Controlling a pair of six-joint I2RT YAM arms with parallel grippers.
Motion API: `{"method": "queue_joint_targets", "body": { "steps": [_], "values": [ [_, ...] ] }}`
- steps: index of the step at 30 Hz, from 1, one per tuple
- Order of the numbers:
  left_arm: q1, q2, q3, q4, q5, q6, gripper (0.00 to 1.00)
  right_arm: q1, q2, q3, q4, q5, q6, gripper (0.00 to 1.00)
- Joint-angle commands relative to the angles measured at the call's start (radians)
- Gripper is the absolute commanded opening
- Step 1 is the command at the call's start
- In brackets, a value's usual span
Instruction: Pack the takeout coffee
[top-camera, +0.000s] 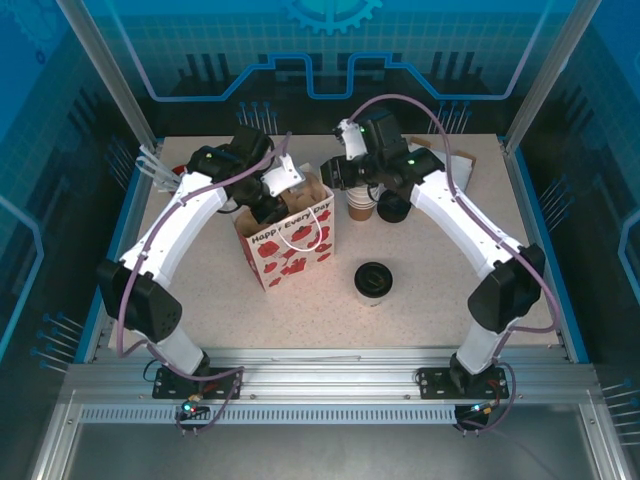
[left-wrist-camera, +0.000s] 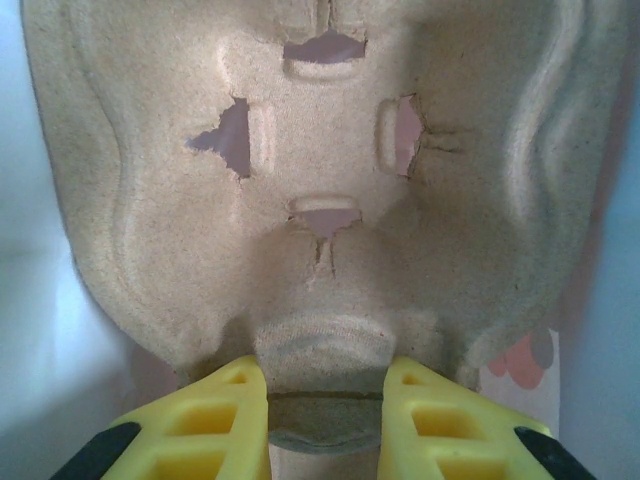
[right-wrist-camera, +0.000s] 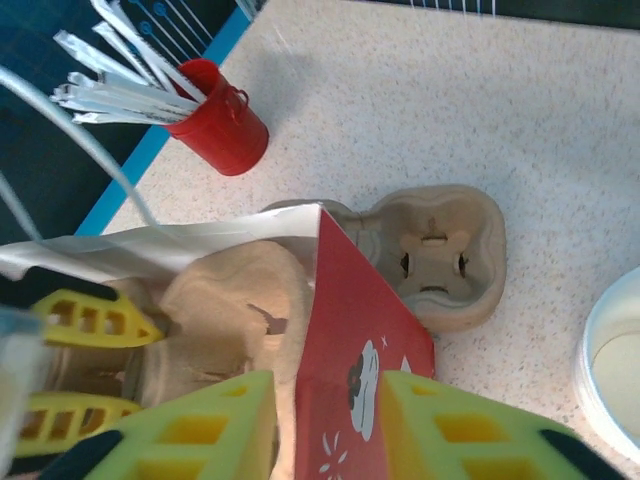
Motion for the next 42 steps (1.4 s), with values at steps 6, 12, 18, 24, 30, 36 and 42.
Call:
{"method": "queue_joint_targets", "body": {
  "steps": [6, 12, 18, 24, 30, 36, 42],
  "values": [
    [-0.026, 0.038, 0.02, -0.031, -0.042, -0.005, 0.21, -0.025, -0.146, -0.064, 0.033, 0.004, -0.016, 0.52],
    [-0.033, 0.065, 0.022, -0.047, -0.076, -0.01, 0.22, -0.044, -0.195, -0.136, 0.045, 0.013, -0.017, 0.54],
    [-0.041, 0.093, 0.013, -0.044, -0.089, -0.02, 0.24, -0.056, -0.211, -0.202, 0.06, 0.0, -0.01, 0.55],
    [-0.047, 0.11, -0.006, -0.035, -0.094, -0.02, 0.25, -0.057, -0.242, -0.273, 0.074, 0.0, -0.008, 0.56],
    [-0.046, 0.119, 0.005, -0.03, -0.078, -0.02, 0.26, -0.059, -0.278, -0.326, 0.083, -0.002, -0.016, 0.59],
    [-0.038, 0.115, 0.068, -0.049, 0.009, -0.034, 0.27, -0.05, -0.289, -0.336, 0.086, -0.055, -0.021, 0.61],
    [-0.024, 0.117, 0.101, -0.076, 0.036, -0.035, 0.27, -0.007, -0.321, -0.391, 0.107, -0.143, 0.036, 0.66]
  ]
}}
